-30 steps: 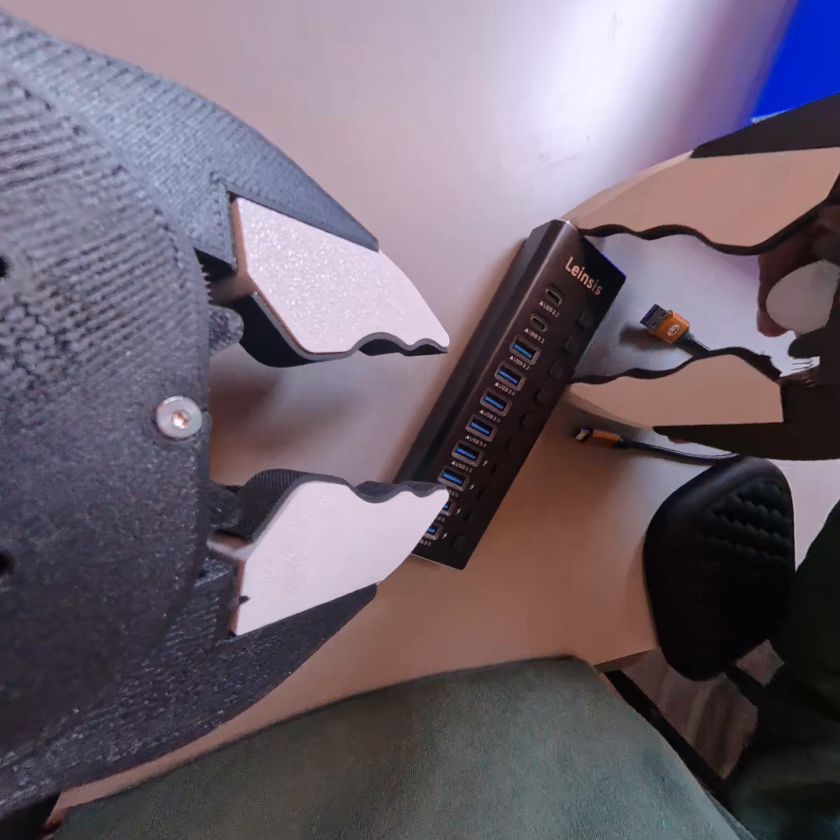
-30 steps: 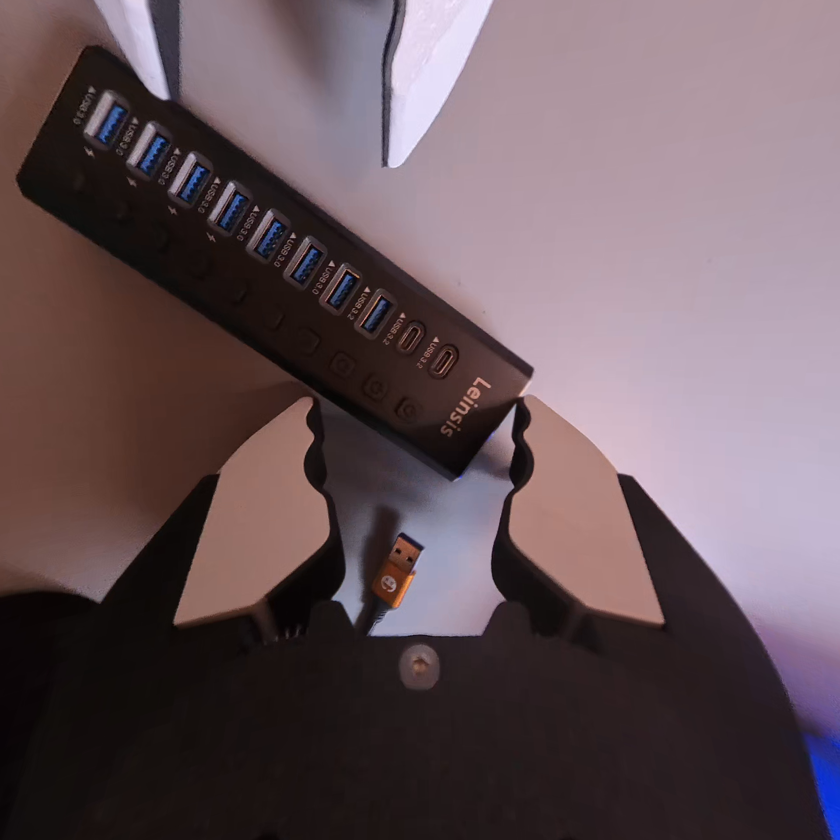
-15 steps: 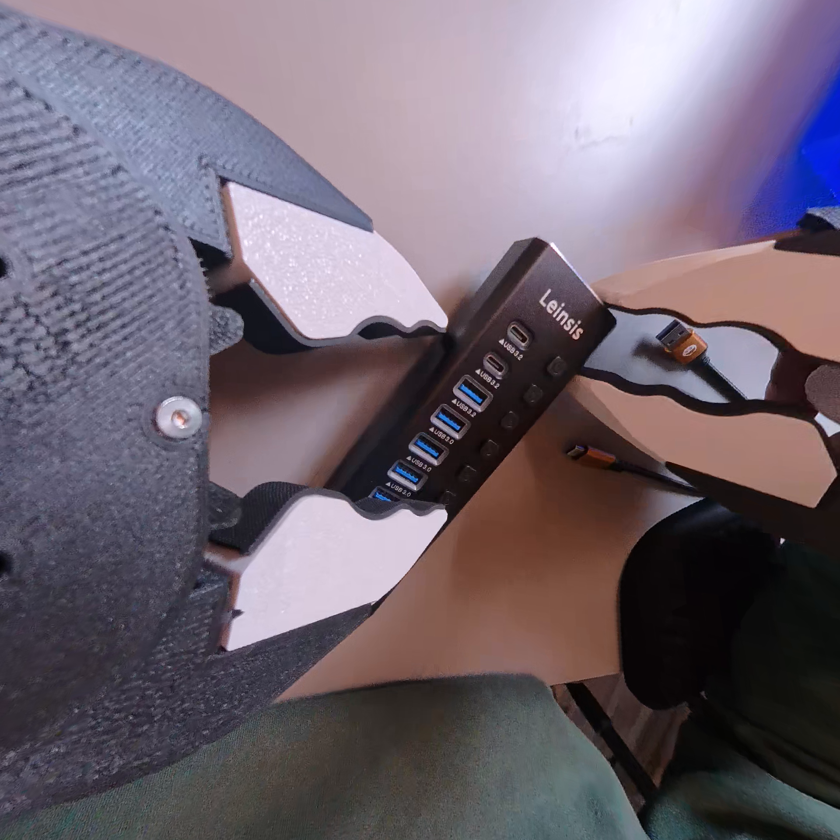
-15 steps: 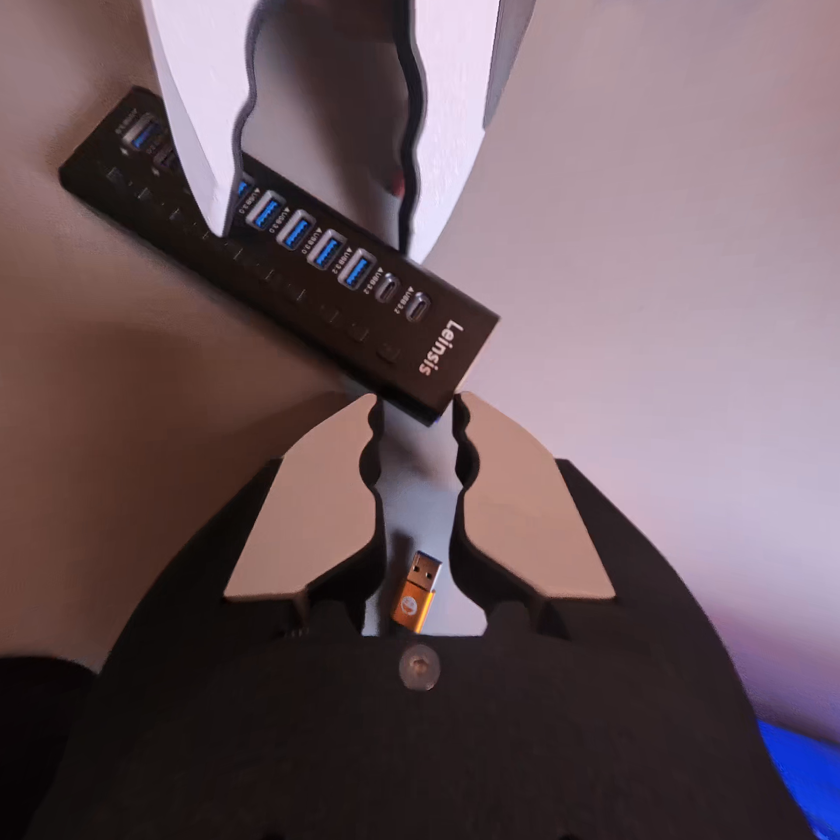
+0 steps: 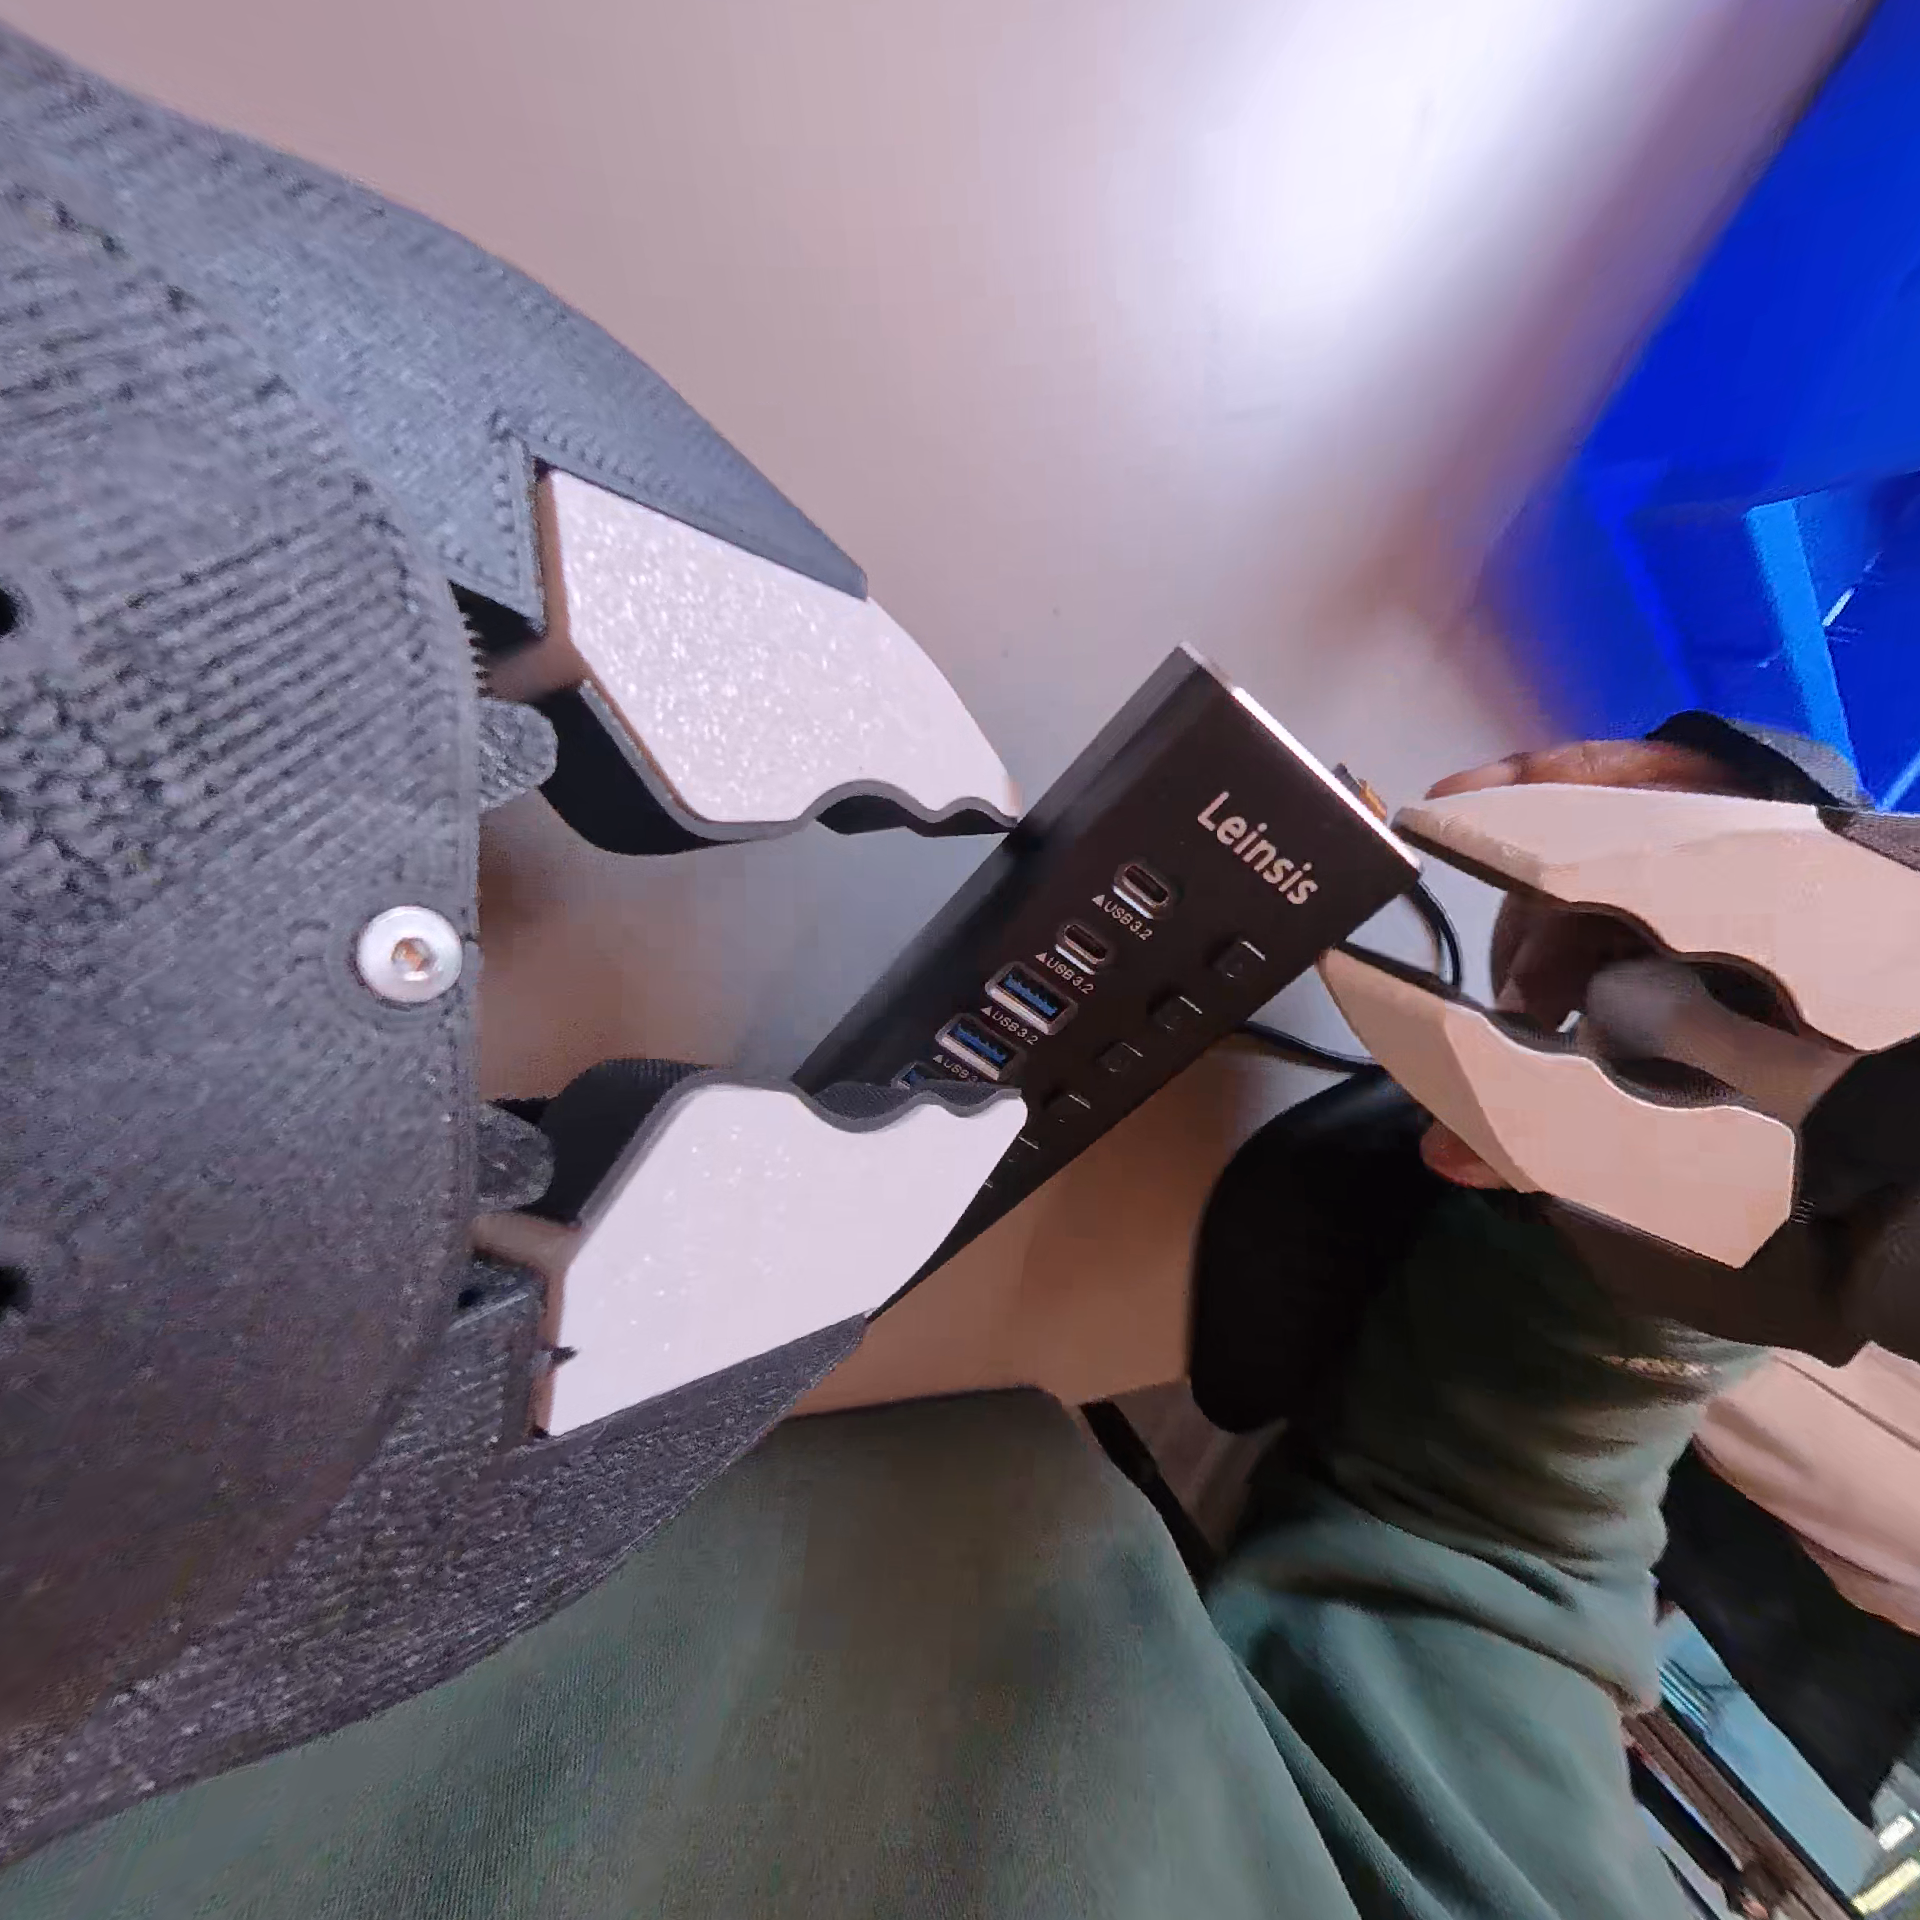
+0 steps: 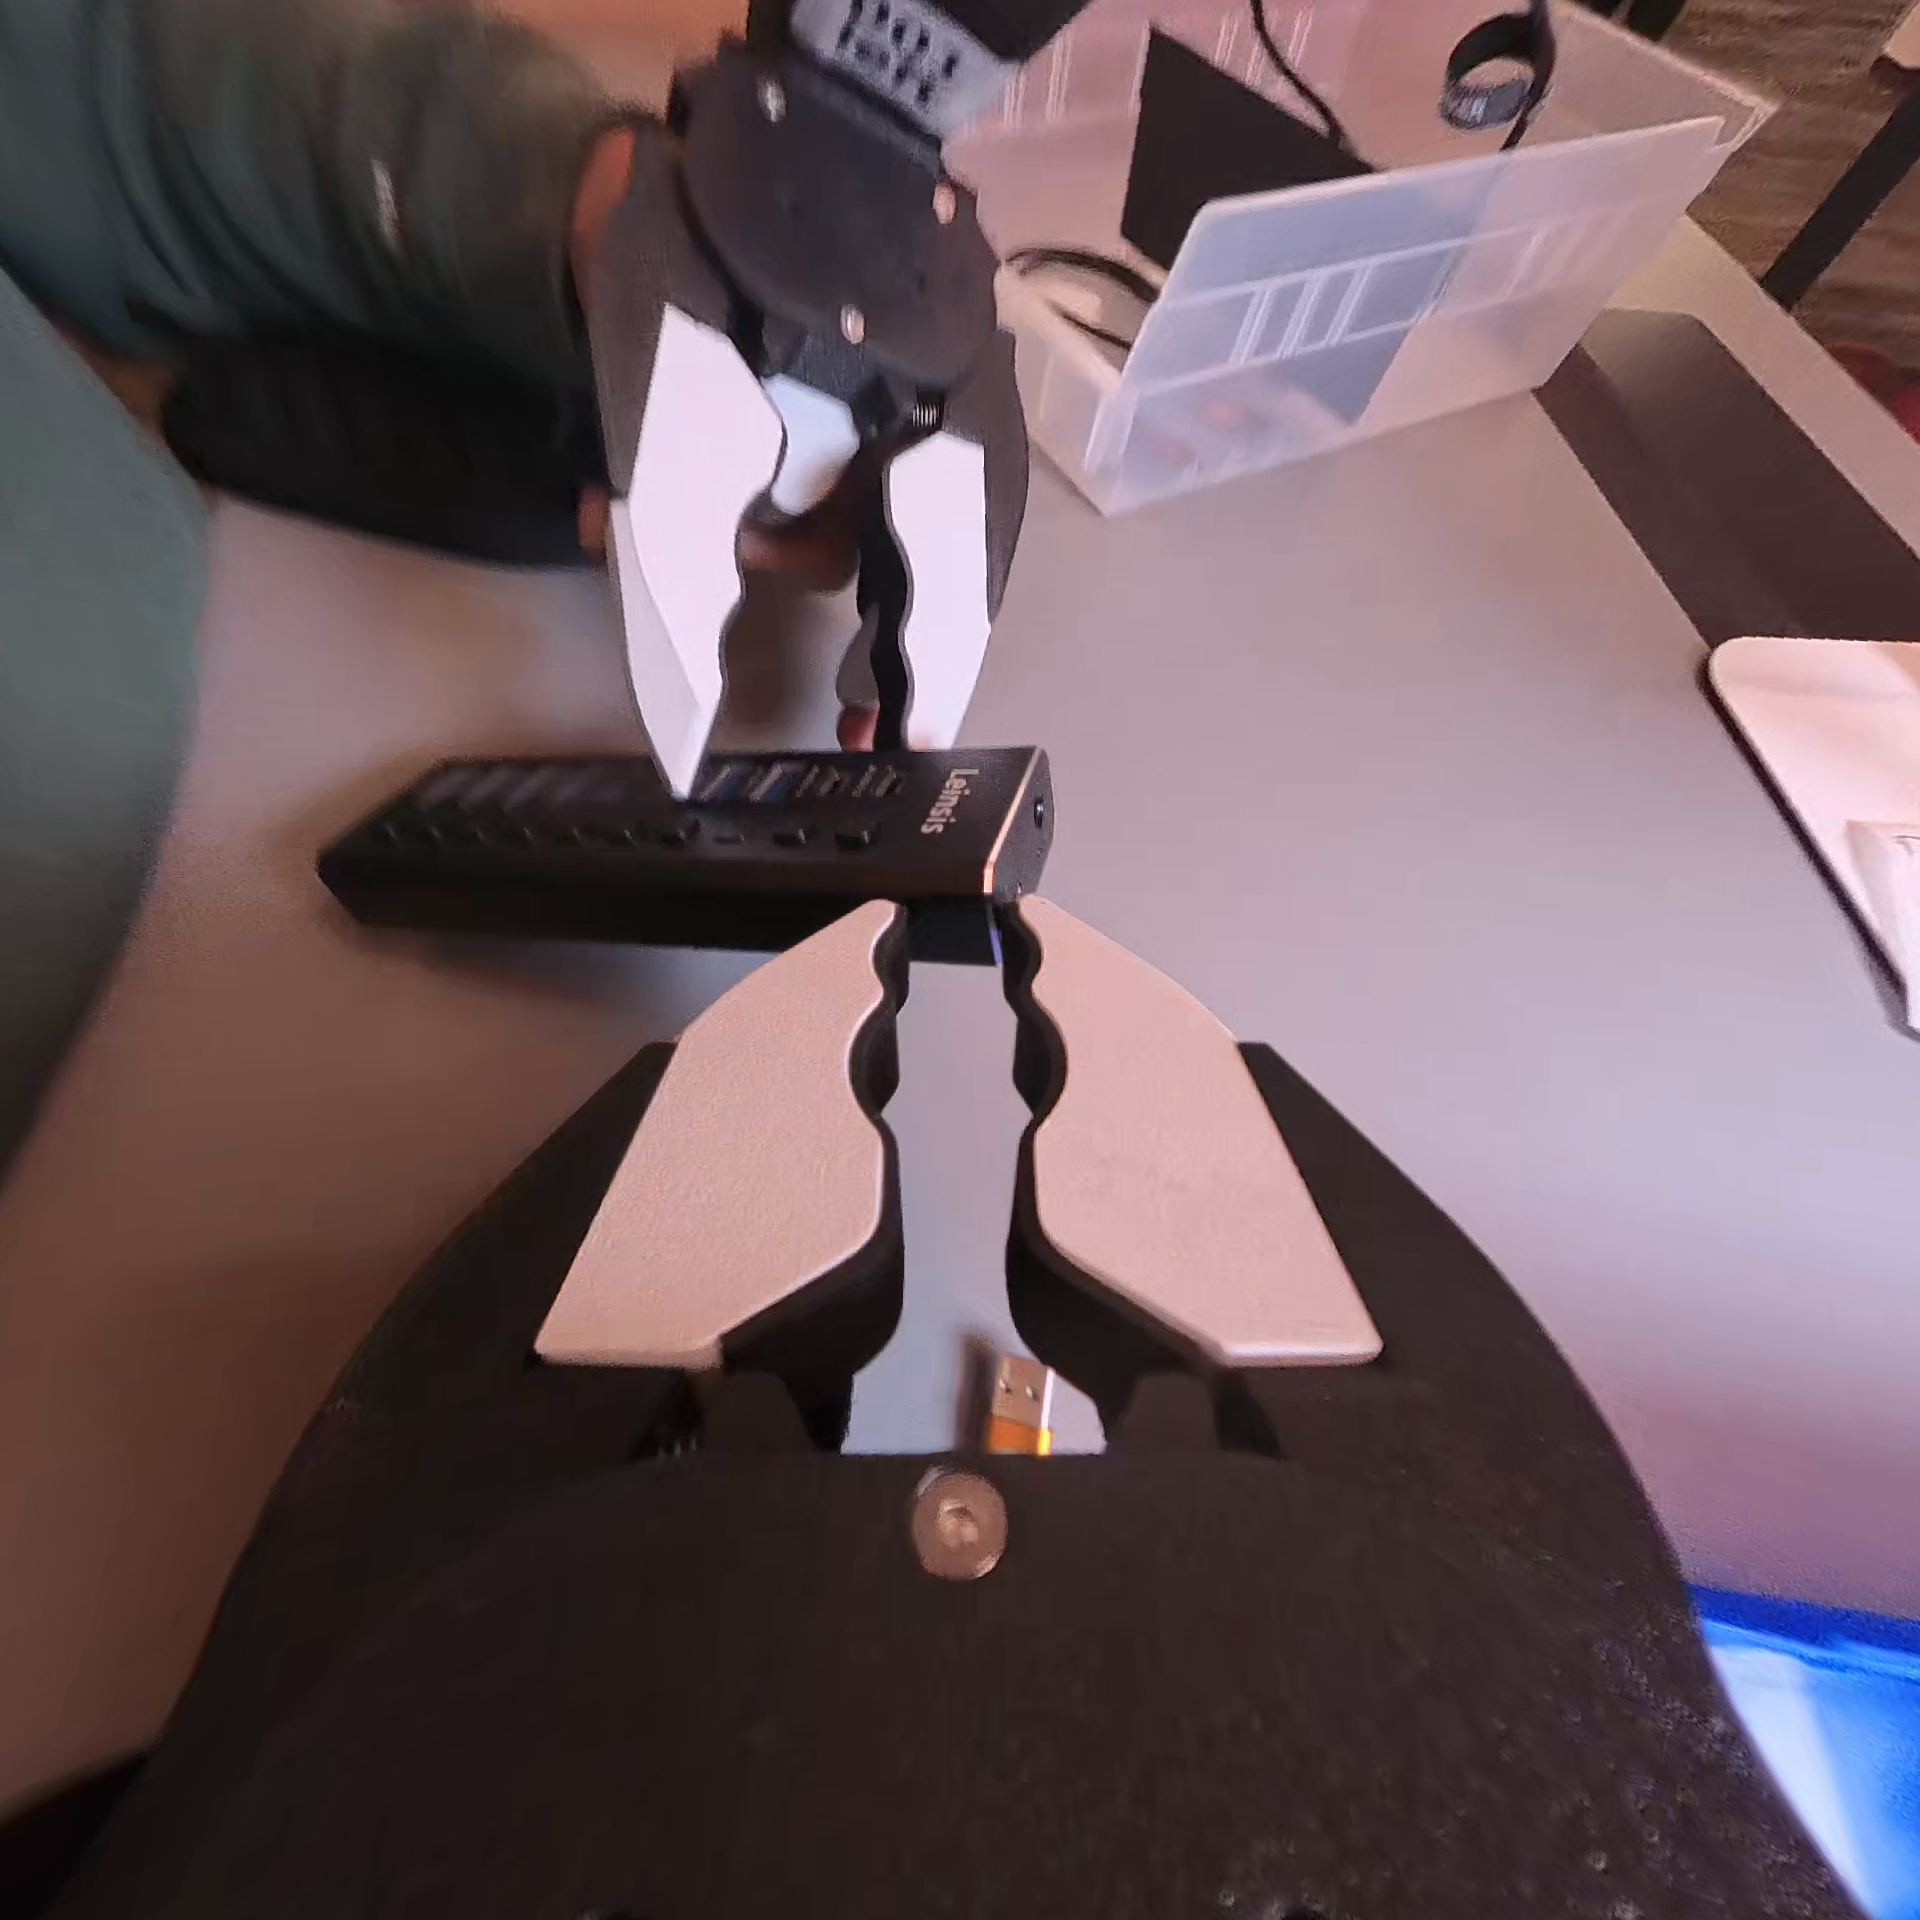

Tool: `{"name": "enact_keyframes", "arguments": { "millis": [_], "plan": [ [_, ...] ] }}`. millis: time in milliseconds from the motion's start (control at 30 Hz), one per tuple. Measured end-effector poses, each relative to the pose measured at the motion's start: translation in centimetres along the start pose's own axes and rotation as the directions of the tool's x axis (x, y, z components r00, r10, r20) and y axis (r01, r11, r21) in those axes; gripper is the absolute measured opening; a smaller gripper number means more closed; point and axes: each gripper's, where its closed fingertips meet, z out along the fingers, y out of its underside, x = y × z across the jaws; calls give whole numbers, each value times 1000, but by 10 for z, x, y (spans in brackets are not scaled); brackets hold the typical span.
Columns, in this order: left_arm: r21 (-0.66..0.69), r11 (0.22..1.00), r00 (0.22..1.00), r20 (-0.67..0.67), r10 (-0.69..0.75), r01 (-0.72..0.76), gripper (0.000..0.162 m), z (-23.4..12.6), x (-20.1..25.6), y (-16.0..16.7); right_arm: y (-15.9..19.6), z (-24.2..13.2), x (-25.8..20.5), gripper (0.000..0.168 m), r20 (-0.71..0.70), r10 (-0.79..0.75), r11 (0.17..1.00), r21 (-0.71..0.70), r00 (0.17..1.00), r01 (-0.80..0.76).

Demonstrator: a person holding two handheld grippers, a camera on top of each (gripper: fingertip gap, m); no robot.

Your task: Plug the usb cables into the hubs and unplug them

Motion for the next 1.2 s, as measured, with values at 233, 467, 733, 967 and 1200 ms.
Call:
{"name": "enact_keyframes", "arguments": {
  "millis": [233, 467, 733, 967, 1200],
  "plan": [
    [107, 991, 996, -49, -69, 74, 7, 9, 9, -12, -9, 16, -10, 34, 63, 175, 983, 36, 983, -177],
    [79, 997, 994, 107, -3, -6, 0, 2, -9, -11, 12, 18, 0, 5, -2, 170, 983, -67, 985, -170],
    [26, 979, 932, 312, 182, -200, 27, -20, -29, -18, 41, 14, -66, 92, -168, 374, 839, -358, 912, -409],
    [86, 960, 896, 390, 212, -265, 40, -37, -35, -31, 69, 32, -93, 103, -443, 290, 735, -464, 848, -494],
    [145, 970, 942, 302, 143, -194, 55, -44, -16, -24, 61, 25, -81, 67, -334, 315, 819, -377, 888, -432]
  ]
}}
